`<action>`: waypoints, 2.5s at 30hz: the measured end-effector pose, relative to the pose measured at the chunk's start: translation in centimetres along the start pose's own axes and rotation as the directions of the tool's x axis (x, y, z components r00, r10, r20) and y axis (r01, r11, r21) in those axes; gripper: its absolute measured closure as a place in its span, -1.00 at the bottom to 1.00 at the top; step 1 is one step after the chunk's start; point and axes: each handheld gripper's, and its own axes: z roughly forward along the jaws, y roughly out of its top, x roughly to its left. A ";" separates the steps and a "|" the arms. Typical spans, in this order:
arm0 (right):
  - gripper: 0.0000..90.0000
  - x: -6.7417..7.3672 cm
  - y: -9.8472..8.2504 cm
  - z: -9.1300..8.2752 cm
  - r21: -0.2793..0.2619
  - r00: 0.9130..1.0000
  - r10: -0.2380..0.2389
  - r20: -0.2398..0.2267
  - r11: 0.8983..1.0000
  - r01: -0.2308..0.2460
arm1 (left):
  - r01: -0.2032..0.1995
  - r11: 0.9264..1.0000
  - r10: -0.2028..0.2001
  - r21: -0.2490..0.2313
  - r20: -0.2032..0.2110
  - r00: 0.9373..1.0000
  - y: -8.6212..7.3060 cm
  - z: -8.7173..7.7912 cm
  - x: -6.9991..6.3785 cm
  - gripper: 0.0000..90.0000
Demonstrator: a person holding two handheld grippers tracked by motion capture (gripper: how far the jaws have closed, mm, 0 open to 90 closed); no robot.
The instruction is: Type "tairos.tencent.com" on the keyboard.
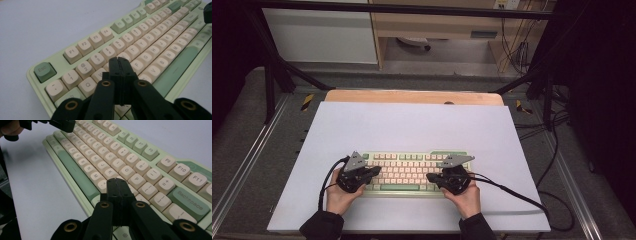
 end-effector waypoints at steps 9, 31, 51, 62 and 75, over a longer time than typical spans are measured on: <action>1.00 0.5 0.5 0.5 0.006 1.000 -0.014 -0.012 1.000 0.015 | 0.002 1.000 -0.002 -0.008 0.001 1.000 -0.6 -0.8 0.2 0.99; 1.00 2.6 2.2 4.7 0.014 0.997 -0.026 -0.074 1.000 0.028 | 0.021 1.000 -0.021 -0.013 -0.008 1.000 -1.4 -1.6 1.1 0.99; 1.00 2.5 1.8 6.3 0.024 0.996 0.006 -0.086 1.000 -0.004 | 0.020 1.000 -0.020 -0.011 -0.010 1.000 -1.4 -1.5 1.1 0.99; 1.00 2.6 1.6 6.5 0.030 0.996 0.000 -0.085 1.000 0.003 | 0.018 1.000 -0.018 -0.008 -0.009 1.000 -1.5 -1.5 1.1 0.99; 1.00 2.5 2.3 5.2 0.014 0.997 -0.014 -0.075 1.000 0.015 | 0.018 1.000 -0.018 -0.012 -0.009 1.000 -1.4 -1.6 1.1 0.99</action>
